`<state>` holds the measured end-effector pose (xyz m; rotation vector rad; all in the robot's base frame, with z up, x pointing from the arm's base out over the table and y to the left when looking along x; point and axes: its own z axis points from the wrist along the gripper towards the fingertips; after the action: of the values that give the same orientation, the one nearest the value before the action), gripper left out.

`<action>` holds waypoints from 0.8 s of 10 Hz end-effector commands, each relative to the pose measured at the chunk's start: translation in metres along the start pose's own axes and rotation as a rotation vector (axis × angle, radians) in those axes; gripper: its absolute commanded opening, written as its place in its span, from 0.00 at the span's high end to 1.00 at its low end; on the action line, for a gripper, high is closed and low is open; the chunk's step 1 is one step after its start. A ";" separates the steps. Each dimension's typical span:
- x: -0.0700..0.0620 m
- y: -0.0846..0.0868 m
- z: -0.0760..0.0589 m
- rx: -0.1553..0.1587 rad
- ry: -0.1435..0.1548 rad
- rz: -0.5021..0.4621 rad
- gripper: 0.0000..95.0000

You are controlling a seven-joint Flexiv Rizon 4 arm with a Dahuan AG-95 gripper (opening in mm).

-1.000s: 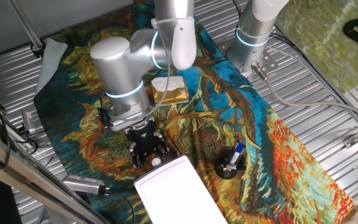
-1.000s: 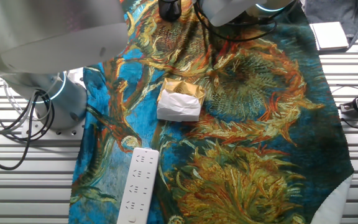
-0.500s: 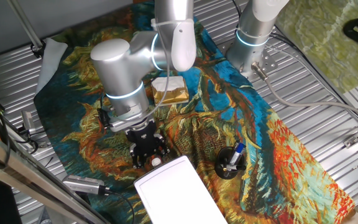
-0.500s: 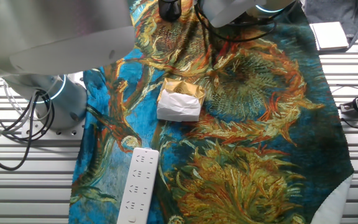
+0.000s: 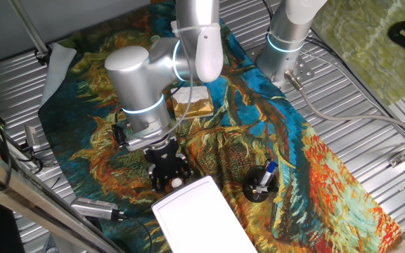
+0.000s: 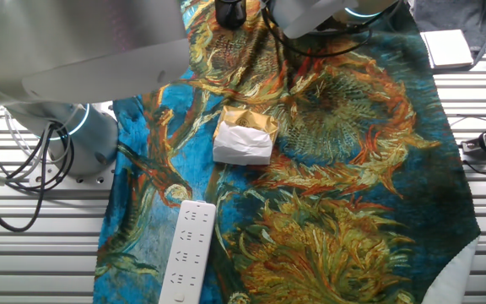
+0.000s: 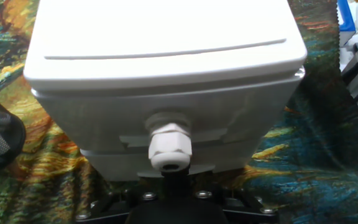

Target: Grasp the handle and open the drawer

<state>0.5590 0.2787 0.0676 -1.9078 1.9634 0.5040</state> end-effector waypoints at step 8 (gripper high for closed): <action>-0.002 0.000 0.002 0.010 -0.004 0.017 1.00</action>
<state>0.5590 0.2815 0.0670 -1.8856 1.9790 0.5018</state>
